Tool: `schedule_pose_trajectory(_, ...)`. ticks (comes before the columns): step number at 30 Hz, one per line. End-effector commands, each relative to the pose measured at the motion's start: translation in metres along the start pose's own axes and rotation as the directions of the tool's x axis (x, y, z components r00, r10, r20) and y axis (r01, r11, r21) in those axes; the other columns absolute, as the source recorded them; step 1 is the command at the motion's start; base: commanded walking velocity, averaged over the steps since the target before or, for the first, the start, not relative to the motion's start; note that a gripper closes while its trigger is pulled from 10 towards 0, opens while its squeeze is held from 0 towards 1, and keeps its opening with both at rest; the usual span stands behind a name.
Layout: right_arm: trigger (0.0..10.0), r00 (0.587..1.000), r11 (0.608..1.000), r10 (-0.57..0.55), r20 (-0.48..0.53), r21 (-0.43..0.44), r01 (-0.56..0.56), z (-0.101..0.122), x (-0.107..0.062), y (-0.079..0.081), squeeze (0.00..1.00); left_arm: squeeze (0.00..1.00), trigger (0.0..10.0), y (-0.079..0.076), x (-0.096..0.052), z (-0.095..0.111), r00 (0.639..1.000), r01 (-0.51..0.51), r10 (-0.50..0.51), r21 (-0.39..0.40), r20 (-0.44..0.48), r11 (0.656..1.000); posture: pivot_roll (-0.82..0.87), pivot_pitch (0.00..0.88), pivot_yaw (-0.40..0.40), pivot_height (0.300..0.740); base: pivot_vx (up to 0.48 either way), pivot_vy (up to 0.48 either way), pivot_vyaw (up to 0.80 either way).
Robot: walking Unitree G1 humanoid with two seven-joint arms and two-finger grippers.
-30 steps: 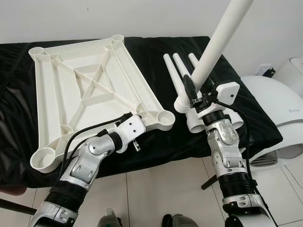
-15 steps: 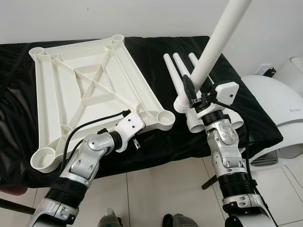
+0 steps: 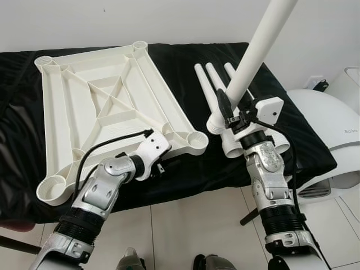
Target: Building children table
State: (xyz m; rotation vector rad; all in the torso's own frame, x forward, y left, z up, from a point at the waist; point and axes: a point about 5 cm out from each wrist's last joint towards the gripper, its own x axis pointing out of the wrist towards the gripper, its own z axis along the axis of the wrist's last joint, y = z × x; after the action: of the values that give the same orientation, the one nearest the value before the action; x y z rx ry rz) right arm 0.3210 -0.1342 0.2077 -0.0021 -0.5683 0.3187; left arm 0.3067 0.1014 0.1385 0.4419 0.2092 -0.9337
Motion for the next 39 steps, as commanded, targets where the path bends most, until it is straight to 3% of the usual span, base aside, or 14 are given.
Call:
schedule_pose_trajectory(1,10.0,0.999,1.0,0.008,0.031,-0.021,-0.007,0.006,0.001,0.0,0.0,0.0,5.1,-0.006,0.001,-0.001,0.994,0.102,-0.102,0.004,-0.025,0.995,0.03,0.108,0.003,0.74,0.0,0.0,0.0)
schedule_pose_trajectory(2,10.0,0.999,1.0,0.008,0.032,-0.022,-0.007,0.006,0.001,0.0,0.0,0.0,0.0,-0.007,0.0,-0.001,0.994,0.107,-0.107,0.003,-0.02,0.994,0.02,0.109,0.006,0.74,0.0,0.0,0.0)
schedule_pose_trajectory(6,10.0,0.999,1.0,0.006,0.033,-0.023,-0.006,0.007,0.001,0.0,0.0,0.0,0.0,-0.006,-0.001,0.0,0.994,0.111,-0.111,0.008,-0.016,0.994,0.02,0.112,0.009,0.74,0.0,0.0,0.0)
schedule_pose_trajectory(7,10.0,0.999,1.0,0.003,0.035,-0.022,-0.003,0.008,0.001,-0.001,0.0,0.0,1.4,-0.005,-0.001,0.0,0.994,0.11,-0.11,0.025,-0.029,0.994,0.02,0.115,0.009,0.74,0.0,0.0,0.0)
schedule_pose_trajectory(10,10.0,0.999,1.0,0.004,0.035,-0.019,-0.004,0.009,0.001,-0.001,0.0,0.0,0.4,-0.004,-0.003,-0.001,0.992,0.123,-0.122,0.032,-0.038,0.992,0.02,0.119,0.009,0.74,0.0,0.0,0.0)
schedule_pose_trajectory(11,10.0,0.999,1.0,0.007,0.035,-0.016,-0.006,0.009,0.001,-0.002,0.0,0.0,2.5,-0.003,-0.004,-0.001,0.992,0.124,-0.122,0.032,-0.04,0.992,0.02,0.122,0.01,0.74,0.0,0.0,0.0)
schedule_pose_trajectory(12,10.0,0.999,1.0,0.009,0.035,-0.015,-0.008,0.01,0.001,-0.002,0.0,0.0,2.5,-0.002,-0.005,-0.001,0.992,0.123,-0.122,0.032,-0.042,0.992,0.02,0.122,0.01,0.74,0.0,0.0,0.0)
schedule_pose_trajectory(13,10.0,0.999,1.0,0.01,0.036,-0.007,-0.009,0.01,0.001,-0.003,0.0,0.0,0.0,-0.001,-0.006,-0.001,0.991,0.126,-0.124,0.038,-0.045,0.991,0.02,0.126,0.009,0.74,0.0,0.0,0.0)
schedule_pose_trajectory(14,10.0,0.999,1.0,0.013,0.037,0.002,-0.013,0.011,0.001,-0.004,0.0,0.0,1.9,0.0,-0.008,-0.002,0.992,0.122,-0.119,0.043,-0.049,0.992,0.02,0.127,0.009,0.74,0.0,0.0,0.0)
schedule_pose_trajectory(16,10.0,0.999,0.999,0.023,0.037,0.03,-0.024,0.014,0.002,-0.006,0.0,0.0,1.0,0.003,-0.01,-0.003,0.992,0.116,-0.113,0.045,-0.058,0.992,0.02,0.129,0.008,0.74,0.0,0.0,0.0)
schedule_pose_trajectory(17,10.0,0.999,0.998,0.038,0.038,0.041,-0.04,0.016,0.003,-0.008,0.0,0.0,8.8,0.005,-0.012,-0.004,0.992,0.108,-0.104,0.055,-0.068,0.993,0.02,0.131,0.006,0.74,0.0,0.0,0.0)
schedule_pose_trajectory(19,10.0,0.997,0.997,0.058,0.04,0.052,-0.06,0.019,0.005,-0.011,0.0,0.0,10.0,0.007,-0.015,-0.006,0.992,0.104,-0.098,0.068,-0.083,0.992,0.02,0.133,0.005,0.74,0.0,0.0,0.0)
schedule_pose_trajectory(26,10.0,0.993,0.983,0.114,0.039,0.144,-0.118,0.026,0.01,-0.018,0.0,0.0,10.0,0.01,-0.019,-0.007,0.99,0.11,-0.102,0.077,-0.097,0.991,0.03,0.139,-0.005,0.74,0.0,0.0,0.0)
schedule_pose_trajectory(39,10.0,0.922,0.89,0.387,0.014,0.258,-0.377,0.027,0.007,0.001,0.0,0.0,10.0,0.014,-0.019,-0.003,0.994,0.077,-0.071,0.077,-0.082,0.994,0.03,0.144,-0.022,0.74,0.0,0.0,0.0)
